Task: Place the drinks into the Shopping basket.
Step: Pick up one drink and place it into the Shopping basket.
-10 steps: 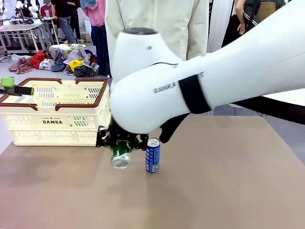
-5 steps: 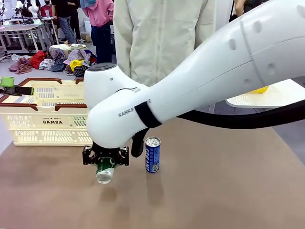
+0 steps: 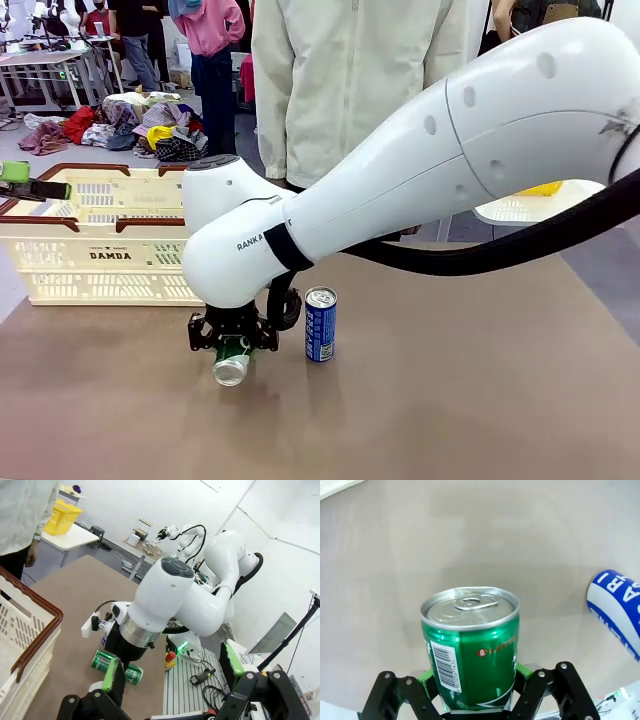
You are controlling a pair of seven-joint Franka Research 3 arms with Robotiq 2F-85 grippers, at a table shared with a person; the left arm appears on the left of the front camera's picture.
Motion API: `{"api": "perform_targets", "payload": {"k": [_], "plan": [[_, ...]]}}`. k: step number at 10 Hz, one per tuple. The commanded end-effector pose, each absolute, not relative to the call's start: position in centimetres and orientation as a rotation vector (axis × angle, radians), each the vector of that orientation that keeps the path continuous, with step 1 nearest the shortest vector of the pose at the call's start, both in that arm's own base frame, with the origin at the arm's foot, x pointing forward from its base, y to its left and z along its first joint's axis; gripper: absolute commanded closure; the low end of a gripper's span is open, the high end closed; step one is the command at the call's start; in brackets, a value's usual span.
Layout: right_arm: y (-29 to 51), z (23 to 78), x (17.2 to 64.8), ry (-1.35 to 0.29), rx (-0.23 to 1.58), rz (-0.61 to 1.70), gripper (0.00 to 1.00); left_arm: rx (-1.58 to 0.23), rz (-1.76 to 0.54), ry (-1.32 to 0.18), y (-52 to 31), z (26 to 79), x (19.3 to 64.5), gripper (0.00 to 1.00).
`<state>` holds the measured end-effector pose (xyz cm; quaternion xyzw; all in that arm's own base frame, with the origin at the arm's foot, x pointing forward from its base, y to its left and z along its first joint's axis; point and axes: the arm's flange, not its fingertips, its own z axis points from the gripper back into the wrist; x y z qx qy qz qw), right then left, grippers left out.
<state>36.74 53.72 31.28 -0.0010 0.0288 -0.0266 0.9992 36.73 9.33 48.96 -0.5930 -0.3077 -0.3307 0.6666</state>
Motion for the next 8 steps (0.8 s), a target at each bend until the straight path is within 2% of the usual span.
{"api": "perform_targets", "payload": {"k": [1,4,5,6,7,8], "plan": [[54.82,31.37,37.32,0.057,-0.013,-0.064,1.0,-1.336,-0.747,-0.697,9.45,49.14,36.6,0.0],[54.62,30.77,37.69,0.057,-0.022,-0.059,1.0,-1.336,-0.747,-0.697,9.45,49.14,36.6,0.0],[54.53,30.85,37.75,0.057,-0.022,-0.056,0.8,-1.336,-0.747,-0.697,9.45,49.14,36.6,0.0],[54.49,30.81,37.75,0.055,-0.028,-0.052,0.2,-1.336,-0.747,-0.697,9.45,49.14,36.6,0.0],[54.49,30.79,37.75,0.052,-0.032,-0.048,0.0,-1.336,-0.747,-0.697,9.45,49.14,36.6,0.0],[54.5,30.76,37.73,0.05,-0.029,-0.044,0.0,-1.336,-0.747,-0.697,9.45,49.14,36.6,0.0]]}}
